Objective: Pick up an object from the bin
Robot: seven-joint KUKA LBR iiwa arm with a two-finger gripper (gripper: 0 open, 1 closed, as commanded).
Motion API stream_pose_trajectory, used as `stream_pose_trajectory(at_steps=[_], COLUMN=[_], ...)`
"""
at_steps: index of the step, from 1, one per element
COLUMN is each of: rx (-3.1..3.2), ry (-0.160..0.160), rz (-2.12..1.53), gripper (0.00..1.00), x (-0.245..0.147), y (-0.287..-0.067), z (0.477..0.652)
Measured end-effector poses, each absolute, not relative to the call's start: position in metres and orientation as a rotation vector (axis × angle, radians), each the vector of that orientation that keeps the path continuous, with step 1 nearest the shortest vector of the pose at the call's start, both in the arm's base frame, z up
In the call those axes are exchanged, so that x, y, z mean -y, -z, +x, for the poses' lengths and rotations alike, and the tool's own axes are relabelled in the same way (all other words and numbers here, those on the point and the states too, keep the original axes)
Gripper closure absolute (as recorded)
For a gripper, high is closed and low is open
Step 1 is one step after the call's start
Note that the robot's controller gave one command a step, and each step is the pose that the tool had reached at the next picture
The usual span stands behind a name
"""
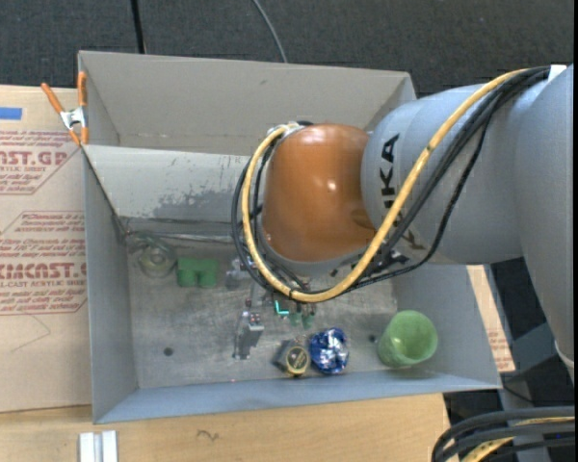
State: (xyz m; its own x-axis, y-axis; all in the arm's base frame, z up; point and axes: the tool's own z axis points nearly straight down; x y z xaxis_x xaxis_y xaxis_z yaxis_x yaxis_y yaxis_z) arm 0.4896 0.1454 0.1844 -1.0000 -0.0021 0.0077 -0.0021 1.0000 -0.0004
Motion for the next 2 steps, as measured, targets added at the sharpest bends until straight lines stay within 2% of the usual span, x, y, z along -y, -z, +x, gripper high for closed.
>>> stream_pose_trajectory(at_steps=[1, 2], rx=[3.125, 3.11], ry=[-0.003, 0.0], rz=[0.283, 0.413], gripper=[0.0, 0.0], x=[-0.098, -0.05], y=[-0.116, -0.109], z=[0.516, 0.477])
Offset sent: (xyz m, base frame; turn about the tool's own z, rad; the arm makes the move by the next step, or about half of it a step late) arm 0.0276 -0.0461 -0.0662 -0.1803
